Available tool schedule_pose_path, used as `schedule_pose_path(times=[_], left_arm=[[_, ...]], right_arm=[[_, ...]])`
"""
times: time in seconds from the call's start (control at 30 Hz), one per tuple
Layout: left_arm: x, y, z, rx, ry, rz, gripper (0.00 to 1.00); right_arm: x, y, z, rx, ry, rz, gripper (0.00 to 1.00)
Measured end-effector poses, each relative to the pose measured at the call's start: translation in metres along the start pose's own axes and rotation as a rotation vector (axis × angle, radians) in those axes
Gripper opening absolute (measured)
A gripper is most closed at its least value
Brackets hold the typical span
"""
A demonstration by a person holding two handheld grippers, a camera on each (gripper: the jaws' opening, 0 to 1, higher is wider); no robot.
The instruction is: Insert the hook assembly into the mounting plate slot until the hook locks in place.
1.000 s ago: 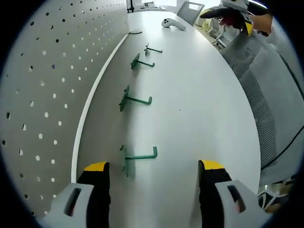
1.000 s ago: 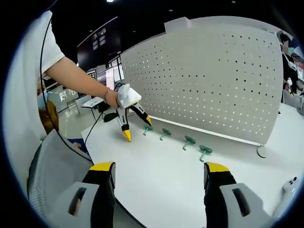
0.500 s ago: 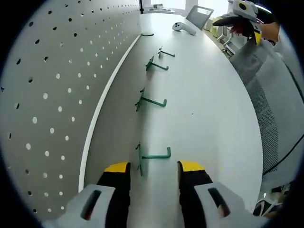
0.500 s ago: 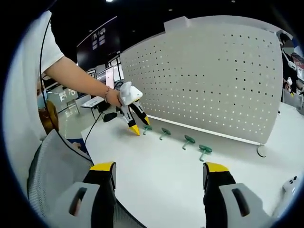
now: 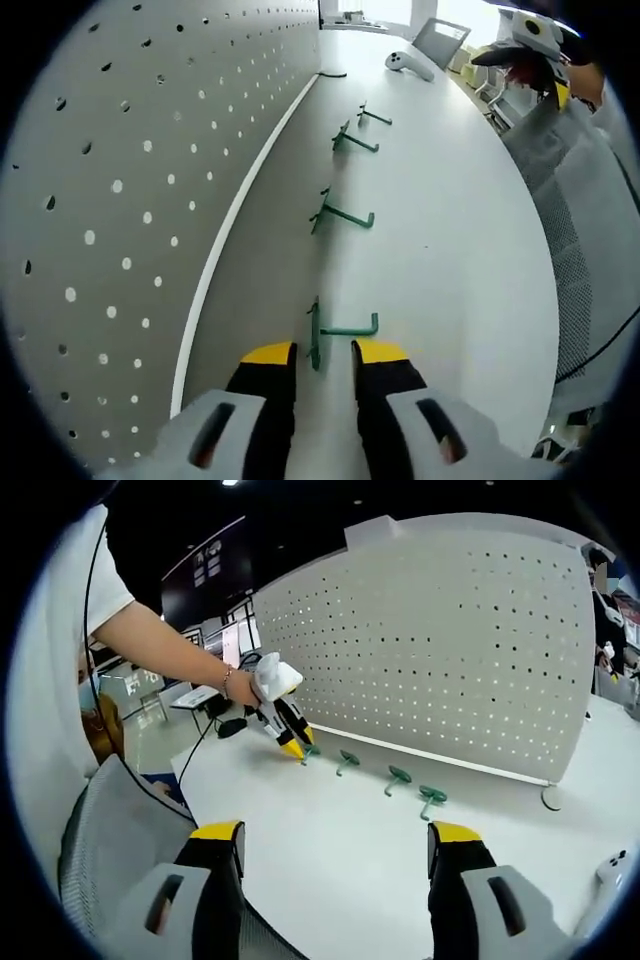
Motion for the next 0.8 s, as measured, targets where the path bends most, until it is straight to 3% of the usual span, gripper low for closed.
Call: schedule_pose_path(times=[0.13, 0.47, 0.8], left_arm=[[0.0021, -0.0001, -0.0003, 0.001, -0.017, 0.021, 0.18], [0.0047, 0.0002, -0.0020, 0.008, -0.050, -0.017, 0.06], [0.0050, 0.0001, -0.0020, 0.004, -0.058, -0.020, 0.05]], right_arm=[[0.0003, -0.0002, -0.0001, -0.002, -0.003, -0.001, 0.73], [0.0010, -0.0006, -0.0007, -0.005, -0.006, -0.006, 0.76], [0.0015, -0.0011, -0.0007, -0.007, -0.007, -0.005, 0.76]])
Point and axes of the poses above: the point that each gripper's makers call its tool centre point, and the gripper's own axes: z roughly backward along the fingers, x roughly to its left, y roughly out of its underside, the point moved 2 cm from there along z, roughly backward along the fingers, and after that the axes turned 11 degrees about -y, right-handed, at the moved point
